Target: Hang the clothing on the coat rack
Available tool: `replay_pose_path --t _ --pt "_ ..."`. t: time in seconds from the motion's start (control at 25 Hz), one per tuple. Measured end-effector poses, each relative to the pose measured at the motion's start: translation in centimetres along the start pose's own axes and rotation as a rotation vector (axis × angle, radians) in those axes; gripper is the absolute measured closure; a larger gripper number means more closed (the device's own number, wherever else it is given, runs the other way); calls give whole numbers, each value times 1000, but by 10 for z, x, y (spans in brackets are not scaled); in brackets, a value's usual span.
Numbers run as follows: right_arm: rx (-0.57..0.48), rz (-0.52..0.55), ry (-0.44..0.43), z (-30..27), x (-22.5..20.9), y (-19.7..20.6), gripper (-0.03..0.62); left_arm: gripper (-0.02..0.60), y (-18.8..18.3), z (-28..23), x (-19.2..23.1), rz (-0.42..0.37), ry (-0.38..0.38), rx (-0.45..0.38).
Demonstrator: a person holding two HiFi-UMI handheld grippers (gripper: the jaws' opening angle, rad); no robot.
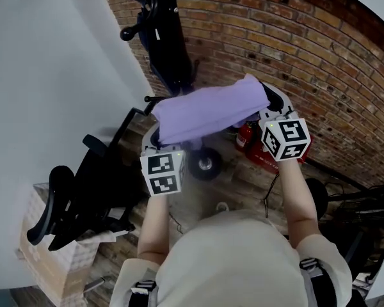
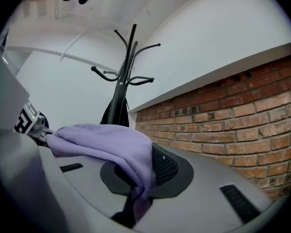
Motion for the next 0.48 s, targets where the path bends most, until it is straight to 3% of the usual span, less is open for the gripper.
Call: replay_pose_path --t 0.48 --pt "107 37 -115 -79 -3 68 571 514 31 -55 19 14 -115 92"
Point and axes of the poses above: the fingertips, and each gripper's own axes: z backward along the fingers, x to its left, y out of its underside, the point moved 6 cm from there along z, backward along the fingers, and after that the axes turned 14 degrees about z, right-handed, at the moved point
